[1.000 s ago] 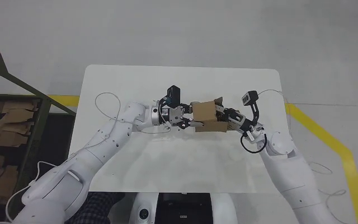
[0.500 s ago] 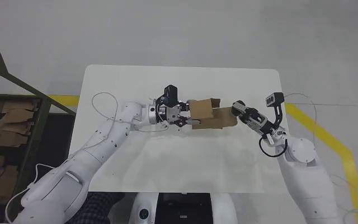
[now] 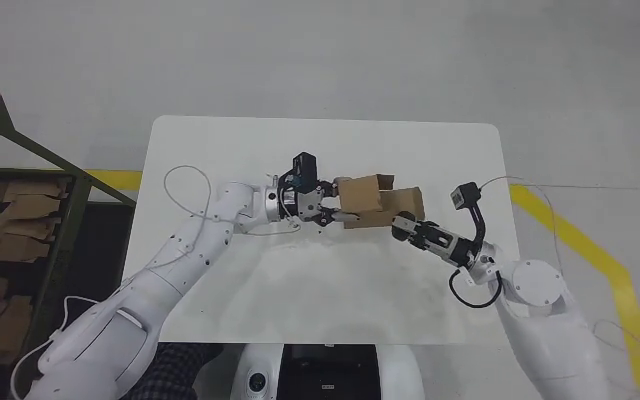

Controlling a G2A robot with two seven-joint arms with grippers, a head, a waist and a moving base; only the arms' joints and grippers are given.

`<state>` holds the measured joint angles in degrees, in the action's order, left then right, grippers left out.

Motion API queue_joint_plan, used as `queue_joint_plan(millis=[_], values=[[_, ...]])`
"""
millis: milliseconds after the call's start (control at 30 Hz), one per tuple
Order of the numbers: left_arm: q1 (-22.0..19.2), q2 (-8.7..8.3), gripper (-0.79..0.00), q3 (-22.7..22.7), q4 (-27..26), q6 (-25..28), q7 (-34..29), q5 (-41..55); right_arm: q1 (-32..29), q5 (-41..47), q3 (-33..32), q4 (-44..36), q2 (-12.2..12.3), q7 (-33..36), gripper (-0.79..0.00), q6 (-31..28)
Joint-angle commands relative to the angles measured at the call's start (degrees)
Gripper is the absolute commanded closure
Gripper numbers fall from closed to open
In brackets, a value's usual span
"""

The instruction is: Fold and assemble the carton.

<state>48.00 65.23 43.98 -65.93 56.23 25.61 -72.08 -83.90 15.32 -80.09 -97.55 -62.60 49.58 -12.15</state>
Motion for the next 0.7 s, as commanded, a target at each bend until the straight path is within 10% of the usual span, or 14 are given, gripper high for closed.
queue_joint_plan(millis=[0,667], values=[[0.3,0.02,-0.376,0.0,-0.2,0.2,0.2,-0.6,0.9,-0.2,0.5,0.6,-0.1,-0.8,0.000,0.2],[0.7,0.44,-0.382,0.0,0.2,1.8,1.7,-0.9,4.5,-1.1,-1.9,2.5,0.2,-5.6,0.000,0.8]])
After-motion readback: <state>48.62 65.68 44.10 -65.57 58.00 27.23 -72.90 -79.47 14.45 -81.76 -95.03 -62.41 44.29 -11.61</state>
